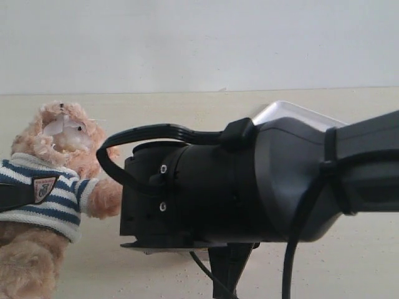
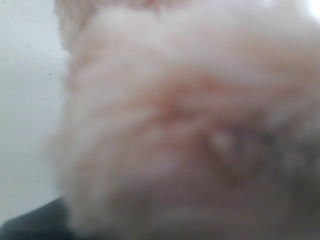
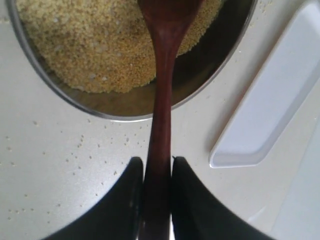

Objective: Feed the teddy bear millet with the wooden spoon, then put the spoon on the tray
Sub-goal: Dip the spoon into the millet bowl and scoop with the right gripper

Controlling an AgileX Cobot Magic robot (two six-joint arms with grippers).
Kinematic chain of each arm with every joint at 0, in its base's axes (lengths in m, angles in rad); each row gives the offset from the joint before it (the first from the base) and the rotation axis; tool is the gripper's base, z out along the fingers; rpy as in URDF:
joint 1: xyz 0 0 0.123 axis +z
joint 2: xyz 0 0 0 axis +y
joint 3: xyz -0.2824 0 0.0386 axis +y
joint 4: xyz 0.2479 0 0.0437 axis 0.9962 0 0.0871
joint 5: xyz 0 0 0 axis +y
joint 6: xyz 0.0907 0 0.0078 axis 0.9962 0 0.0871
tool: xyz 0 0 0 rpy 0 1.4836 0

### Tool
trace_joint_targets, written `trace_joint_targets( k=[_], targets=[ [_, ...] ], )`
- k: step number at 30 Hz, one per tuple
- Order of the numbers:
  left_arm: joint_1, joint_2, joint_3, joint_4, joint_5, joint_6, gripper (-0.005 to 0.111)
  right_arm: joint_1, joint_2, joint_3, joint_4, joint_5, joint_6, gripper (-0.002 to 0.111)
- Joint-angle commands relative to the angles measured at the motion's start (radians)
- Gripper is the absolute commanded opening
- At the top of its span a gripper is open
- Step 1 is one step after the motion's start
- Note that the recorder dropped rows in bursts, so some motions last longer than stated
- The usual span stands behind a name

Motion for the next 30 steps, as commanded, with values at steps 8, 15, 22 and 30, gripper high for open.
trace_joint_targets(
  k=[8,15,22,30],
  targets=[
    [0.002,-0.01,0.006,-0.021,0.02,0.012,0.005,-0.001,-0.077,-0.001,0.08,0.0,0.074,0.009],
    [0.002,-0.01,0.006,-0.021,0.02,0.012,0.005,-0.006,-0.078,-0.001,0.092,0.0,0.092,0.009],
    [0.002,-0.01,0.006,-0.021,0.02,0.012,0.005,-0.074,-0.109,-0.001,0.218,-0.039,0.132,0.009],
    [0.002,-0.01,0.006,-0.021,0.02,0.012,0.005,-0.091,-0.193,-0.001,0.257,-0.095,0.163,0.009]
  ],
)
